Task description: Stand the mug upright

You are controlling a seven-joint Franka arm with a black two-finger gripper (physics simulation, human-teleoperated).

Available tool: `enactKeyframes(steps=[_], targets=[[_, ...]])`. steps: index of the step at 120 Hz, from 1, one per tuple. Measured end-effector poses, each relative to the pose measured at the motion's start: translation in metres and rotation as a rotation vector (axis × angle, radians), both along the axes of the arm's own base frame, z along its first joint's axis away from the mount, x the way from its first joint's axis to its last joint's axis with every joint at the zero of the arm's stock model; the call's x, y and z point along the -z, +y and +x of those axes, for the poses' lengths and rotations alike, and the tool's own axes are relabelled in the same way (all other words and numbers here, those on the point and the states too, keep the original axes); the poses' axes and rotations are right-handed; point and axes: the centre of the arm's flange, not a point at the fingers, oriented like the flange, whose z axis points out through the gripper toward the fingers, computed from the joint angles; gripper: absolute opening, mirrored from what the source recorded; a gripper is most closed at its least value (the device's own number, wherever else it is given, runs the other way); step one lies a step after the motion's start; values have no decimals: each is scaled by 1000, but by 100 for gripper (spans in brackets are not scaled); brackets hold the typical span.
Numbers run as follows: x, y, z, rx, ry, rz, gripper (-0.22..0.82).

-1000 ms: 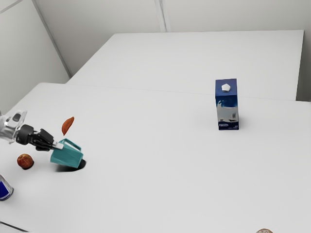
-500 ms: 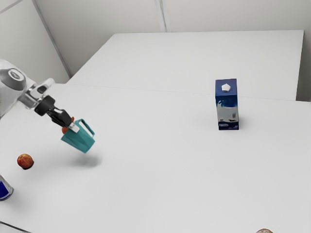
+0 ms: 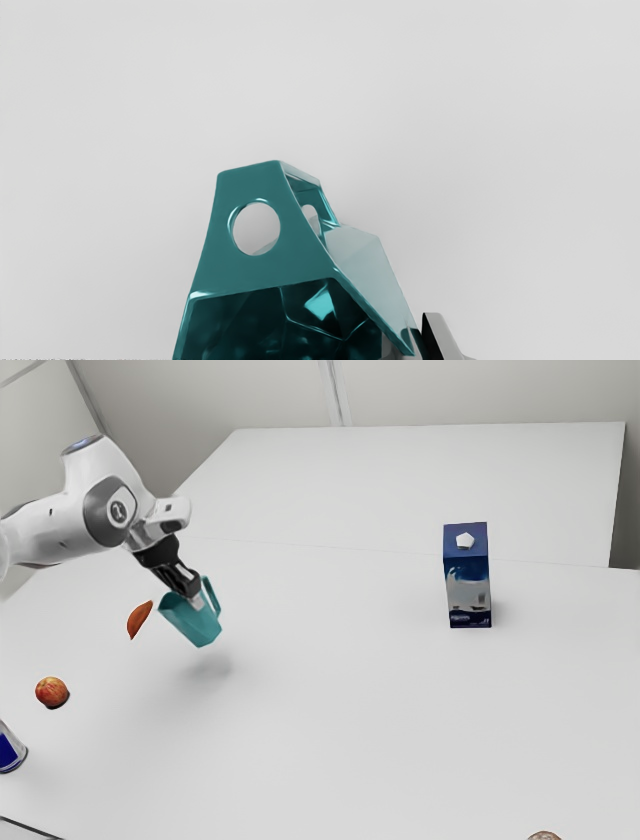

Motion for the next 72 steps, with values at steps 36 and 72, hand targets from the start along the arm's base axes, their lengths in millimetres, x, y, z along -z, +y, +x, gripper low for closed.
enactKeyframes(steps=[36, 72], targets=[[44, -43, -14, -48, -5, 59, -18], [67, -54, -18, -82, -16, 126, -18]])
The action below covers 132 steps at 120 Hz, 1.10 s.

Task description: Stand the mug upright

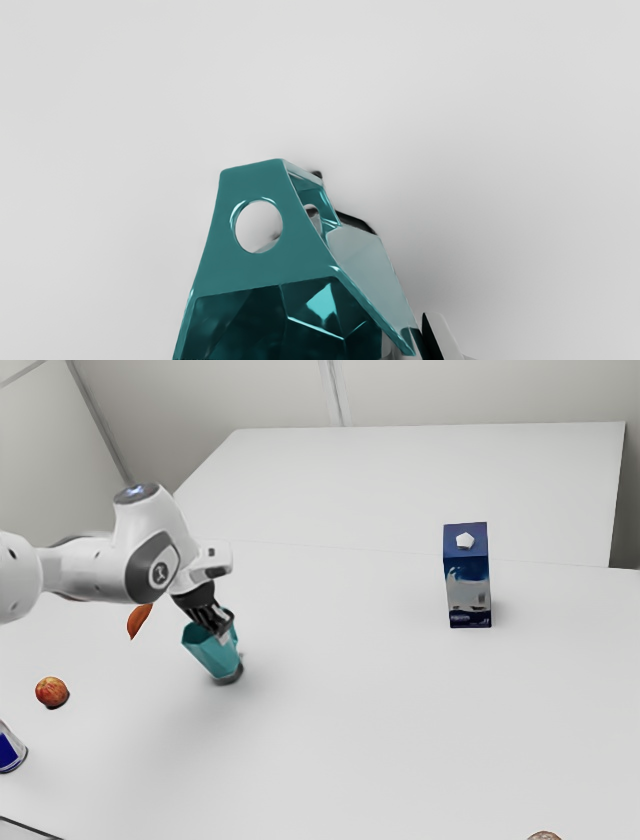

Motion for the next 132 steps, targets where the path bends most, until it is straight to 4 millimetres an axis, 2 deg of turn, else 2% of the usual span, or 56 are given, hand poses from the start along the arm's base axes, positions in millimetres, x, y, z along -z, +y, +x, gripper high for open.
enactKeyframes(steps=[27, 49, 68, 81, 99, 116, 132], targets=[[19, -10, -4, -32, 1, 1, -16], [18, -10, -3, -61, -15, -7, 24], [6, -8, -1, -83, -38, -7, 43], [-22, -17, 11, -72, -75, -7, 50], [-88, -29, 39, -63, -120, -20, 55], [-149, -25, 71, -75, -123, -49, 58], [-175, -11, 102, -95, -80, -66, 59]])
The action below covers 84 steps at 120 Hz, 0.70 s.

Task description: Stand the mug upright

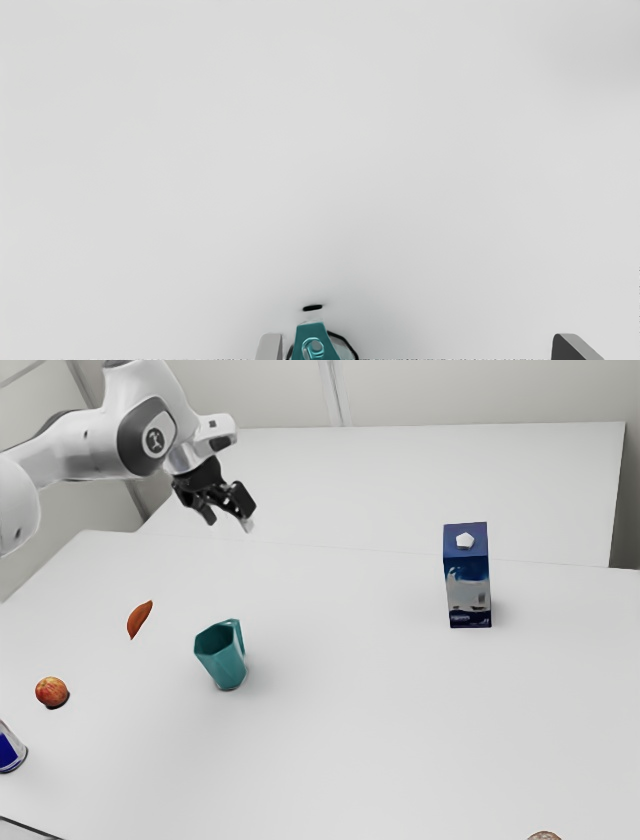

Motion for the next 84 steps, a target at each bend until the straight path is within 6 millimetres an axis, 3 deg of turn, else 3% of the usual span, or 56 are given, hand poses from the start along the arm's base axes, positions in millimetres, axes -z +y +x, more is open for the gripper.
enactKeyframes(steps=[9, 32, 84], targets=[[-10, 10, 12, -13, 17, 2, 60], [-42, 3, 15, 5, 29, 14, 60], [-39, -2, 9, 17, 90, 0, 60]])
